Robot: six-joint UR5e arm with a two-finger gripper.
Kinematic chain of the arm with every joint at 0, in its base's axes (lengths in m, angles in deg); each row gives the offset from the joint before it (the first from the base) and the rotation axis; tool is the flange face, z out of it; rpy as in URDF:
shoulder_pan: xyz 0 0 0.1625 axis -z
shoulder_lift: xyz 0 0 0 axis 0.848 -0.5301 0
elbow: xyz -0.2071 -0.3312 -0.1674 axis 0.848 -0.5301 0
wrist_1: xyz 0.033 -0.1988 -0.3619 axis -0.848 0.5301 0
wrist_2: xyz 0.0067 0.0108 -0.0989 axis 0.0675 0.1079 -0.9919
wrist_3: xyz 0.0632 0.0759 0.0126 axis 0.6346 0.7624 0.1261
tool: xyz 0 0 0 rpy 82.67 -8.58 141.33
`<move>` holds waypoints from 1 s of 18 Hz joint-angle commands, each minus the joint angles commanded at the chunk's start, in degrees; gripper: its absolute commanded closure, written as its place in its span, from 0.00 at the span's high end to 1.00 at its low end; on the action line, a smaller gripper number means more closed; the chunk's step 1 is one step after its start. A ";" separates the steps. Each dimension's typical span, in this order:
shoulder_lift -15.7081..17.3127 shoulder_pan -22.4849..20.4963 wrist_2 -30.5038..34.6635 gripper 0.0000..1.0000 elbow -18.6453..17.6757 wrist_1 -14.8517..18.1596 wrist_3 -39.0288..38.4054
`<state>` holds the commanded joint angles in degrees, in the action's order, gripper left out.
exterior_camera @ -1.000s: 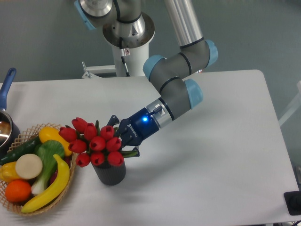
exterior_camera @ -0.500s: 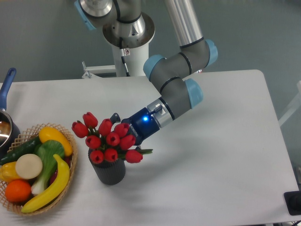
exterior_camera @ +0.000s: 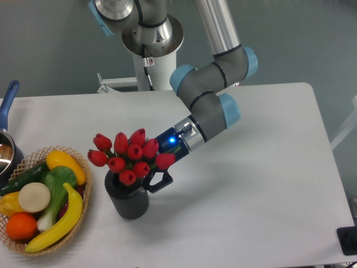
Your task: Insert the flowers into the vase
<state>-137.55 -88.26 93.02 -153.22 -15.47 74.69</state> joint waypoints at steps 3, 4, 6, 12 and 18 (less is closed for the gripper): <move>0.09 0.09 0.00 0.99 0.09 0.09 0.00; 0.09 0.00 0.00 0.99 0.09 0.00 0.00; 0.17 -0.17 0.00 1.00 0.09 0.00 0.09; 5.09 -2.55 8.42 1.00 -0.26 0.00 2.55; 12.73 -3.69 20.36 1.00 -3.25 0.09 2.90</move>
<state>-124.82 -91.95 113.38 -156.46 -15.38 77.59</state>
